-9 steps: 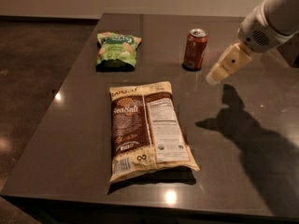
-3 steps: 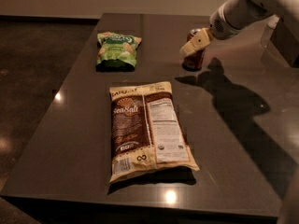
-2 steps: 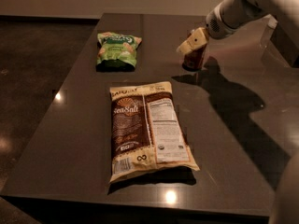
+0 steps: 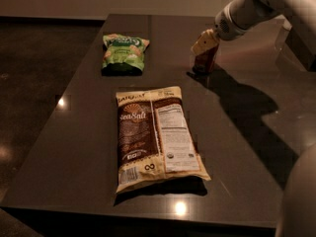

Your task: Knock coke can over

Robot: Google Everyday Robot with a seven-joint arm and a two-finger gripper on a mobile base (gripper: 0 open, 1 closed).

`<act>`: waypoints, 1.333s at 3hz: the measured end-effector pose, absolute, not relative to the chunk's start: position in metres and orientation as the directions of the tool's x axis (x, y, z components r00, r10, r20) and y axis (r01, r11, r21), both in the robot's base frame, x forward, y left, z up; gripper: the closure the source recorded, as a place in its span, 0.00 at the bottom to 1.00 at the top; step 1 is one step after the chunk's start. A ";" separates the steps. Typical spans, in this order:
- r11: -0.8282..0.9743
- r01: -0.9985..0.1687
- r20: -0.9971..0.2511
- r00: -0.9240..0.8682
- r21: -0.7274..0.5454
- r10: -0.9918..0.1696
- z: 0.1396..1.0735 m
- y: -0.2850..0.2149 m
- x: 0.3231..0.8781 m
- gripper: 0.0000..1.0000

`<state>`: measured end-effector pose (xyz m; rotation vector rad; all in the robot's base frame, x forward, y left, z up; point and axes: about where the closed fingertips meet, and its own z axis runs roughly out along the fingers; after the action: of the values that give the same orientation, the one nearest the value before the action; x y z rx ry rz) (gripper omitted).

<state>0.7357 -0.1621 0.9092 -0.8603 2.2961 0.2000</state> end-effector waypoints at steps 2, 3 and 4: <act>0.726 -0.683 -0.654 -0.511 -0.086 -0.558 0.931 -0.155 0.723 0.84; 0.655 -0.745 -0.611 -0.460 -0.129 -0.644 0.956 -0.142 0.712 1.00; 0.549 -0.820 -0.512 -0.407 -0.159 -0.756 0.971 -0.124 0.697 1.00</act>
Offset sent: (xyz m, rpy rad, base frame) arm -0.0302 0.0084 0.0539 -0.0091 -0.0267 0.1413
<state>0.6966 -0.1236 0.9713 -1.2675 2.2513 0.1577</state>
